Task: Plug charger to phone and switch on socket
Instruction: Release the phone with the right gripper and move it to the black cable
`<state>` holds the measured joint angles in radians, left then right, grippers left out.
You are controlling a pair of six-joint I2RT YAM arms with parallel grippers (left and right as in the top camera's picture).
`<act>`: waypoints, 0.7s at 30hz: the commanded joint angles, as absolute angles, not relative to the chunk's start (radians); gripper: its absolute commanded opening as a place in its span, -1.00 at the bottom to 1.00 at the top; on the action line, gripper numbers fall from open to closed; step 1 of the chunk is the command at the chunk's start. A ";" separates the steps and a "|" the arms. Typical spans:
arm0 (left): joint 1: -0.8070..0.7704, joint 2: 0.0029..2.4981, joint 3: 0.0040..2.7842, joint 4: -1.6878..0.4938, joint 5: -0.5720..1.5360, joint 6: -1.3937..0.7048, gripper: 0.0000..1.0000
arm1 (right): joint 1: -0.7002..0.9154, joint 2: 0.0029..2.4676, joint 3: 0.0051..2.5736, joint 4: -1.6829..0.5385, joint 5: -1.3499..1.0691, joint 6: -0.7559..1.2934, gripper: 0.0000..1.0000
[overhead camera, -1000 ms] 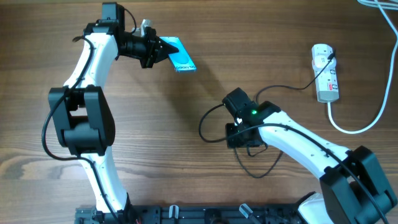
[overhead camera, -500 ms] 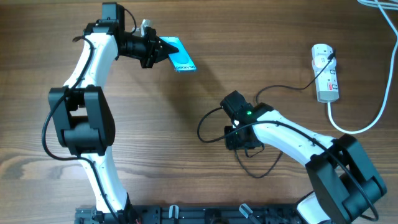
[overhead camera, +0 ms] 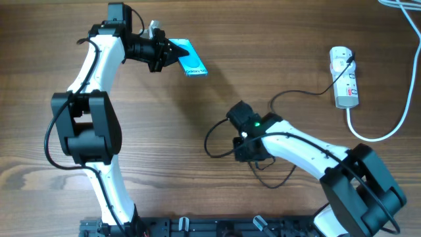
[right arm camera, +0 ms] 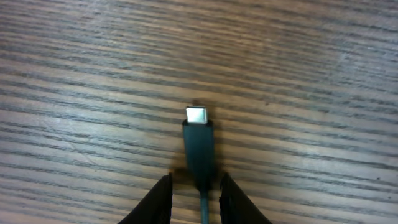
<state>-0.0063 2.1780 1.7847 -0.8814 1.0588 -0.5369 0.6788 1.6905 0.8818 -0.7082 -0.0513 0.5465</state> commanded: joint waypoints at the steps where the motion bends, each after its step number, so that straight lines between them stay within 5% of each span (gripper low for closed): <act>1: -0.004 2.139 1.788 -0.878 1.080 -0.529 -0.92 | 0.698 1.713 0.873 -0.704 0.027 0.587 -0.47; 21: -0.004 2.139 1.788 -0.878 1.083 -0.533 -0.92 | 0.699 1.713 0.873 -0.714 0.006 0.602 -0.63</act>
<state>-0.0063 2.1780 1.7847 -0.8814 1.0588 -0.5369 0.6960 1.6917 0.8818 -0.7094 0.0231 0.5869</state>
